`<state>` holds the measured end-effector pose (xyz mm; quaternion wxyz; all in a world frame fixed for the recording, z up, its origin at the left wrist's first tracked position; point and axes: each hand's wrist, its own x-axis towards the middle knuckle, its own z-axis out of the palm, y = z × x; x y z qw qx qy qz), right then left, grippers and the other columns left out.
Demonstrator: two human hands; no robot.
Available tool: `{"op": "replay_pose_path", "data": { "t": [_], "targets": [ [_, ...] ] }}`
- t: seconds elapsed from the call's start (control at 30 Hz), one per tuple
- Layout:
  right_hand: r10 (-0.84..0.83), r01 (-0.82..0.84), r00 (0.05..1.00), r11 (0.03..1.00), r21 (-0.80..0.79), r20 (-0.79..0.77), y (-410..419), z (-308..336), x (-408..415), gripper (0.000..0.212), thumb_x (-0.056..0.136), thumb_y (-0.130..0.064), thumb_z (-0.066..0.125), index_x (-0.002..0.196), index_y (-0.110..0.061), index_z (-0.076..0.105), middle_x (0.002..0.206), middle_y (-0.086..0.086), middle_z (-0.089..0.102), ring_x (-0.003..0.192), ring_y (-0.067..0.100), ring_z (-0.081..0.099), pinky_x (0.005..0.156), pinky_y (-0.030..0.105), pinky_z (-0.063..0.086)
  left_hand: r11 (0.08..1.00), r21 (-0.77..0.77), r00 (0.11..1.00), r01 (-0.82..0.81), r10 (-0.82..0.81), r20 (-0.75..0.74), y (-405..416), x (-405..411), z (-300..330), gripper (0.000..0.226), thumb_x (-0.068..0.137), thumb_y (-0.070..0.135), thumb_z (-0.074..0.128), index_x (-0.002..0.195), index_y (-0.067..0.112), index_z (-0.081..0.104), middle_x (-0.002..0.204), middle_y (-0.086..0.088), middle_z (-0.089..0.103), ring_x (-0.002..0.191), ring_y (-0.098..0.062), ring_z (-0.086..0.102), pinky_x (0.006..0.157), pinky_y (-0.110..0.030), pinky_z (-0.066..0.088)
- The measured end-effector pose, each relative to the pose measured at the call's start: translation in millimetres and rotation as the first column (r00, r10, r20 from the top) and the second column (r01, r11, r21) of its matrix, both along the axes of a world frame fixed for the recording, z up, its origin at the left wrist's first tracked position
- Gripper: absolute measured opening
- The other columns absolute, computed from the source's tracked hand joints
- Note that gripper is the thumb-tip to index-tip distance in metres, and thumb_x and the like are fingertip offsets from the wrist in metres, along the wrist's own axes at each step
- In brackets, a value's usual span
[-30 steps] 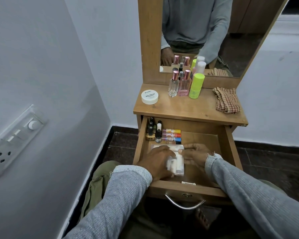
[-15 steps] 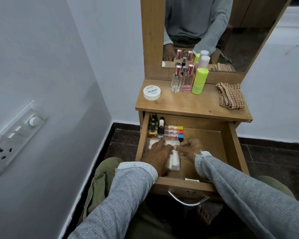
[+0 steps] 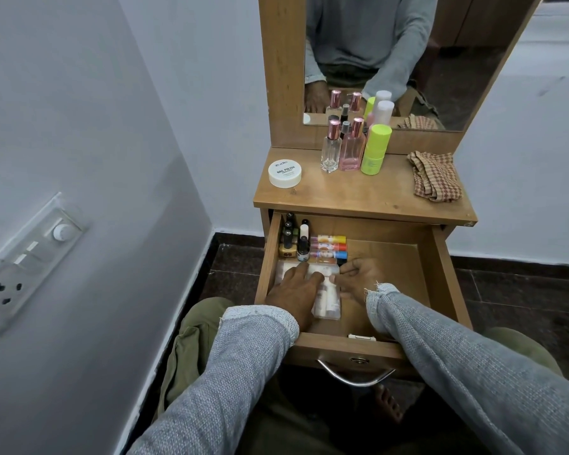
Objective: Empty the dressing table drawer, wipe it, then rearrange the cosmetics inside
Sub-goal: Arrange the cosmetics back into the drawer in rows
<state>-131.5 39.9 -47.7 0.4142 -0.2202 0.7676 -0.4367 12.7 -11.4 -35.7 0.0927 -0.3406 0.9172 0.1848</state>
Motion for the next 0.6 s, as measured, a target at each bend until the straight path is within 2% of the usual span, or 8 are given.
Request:
{"op": "replay_pose_path", "data": {
  "t": [0.2, 0.6],
  "targets": [
    [0.022, -0.022, 0.999, 1.000, 0.002, -0.029, -0.3, -3.4, -1.6, 0.021, 0.076, 0.001, 0.075, 0.069, -0.011, 0.059, 0.072, 0.006, 0.066, 0.072, 0.024, 0.067, 0.075, 0.047, 0.058, 1.000, 0.003, 1.000, -0.003, 0.003, 0.014, 1.2, -0.2, 2.2, 0.073, 0.080, 0.010, 0.070, 0.141, 0.022, 0.032, 0.154, -0.008, 0.017, 0.141, -0.028, 0.020, 0.109, -0.051, 0.036],
    [0.032, -0.032, 0.999, 0.999, 0.000, -0.036, 0.5, -5.1, -3.4, 0.019, 0.076, -0.001, 0.075, 0.070, -0.012, 0.060, 0.075, 0.007, 0.067, 0.077, 0.026, 0.068, 0.075, 0.046, 0.058, 1.000, 0.008, 1.000, -0.008, 0.007, 0.027, 2.1, -0.2, 4.8, 0.074, 0.081, 0.010, 0.069, 0.142, 0.022, 0.030, 0.156, -0.008, 0.013, 0.143, -0.029, 0.018, 0.111, -0.051, 0.034]
  ]
}}
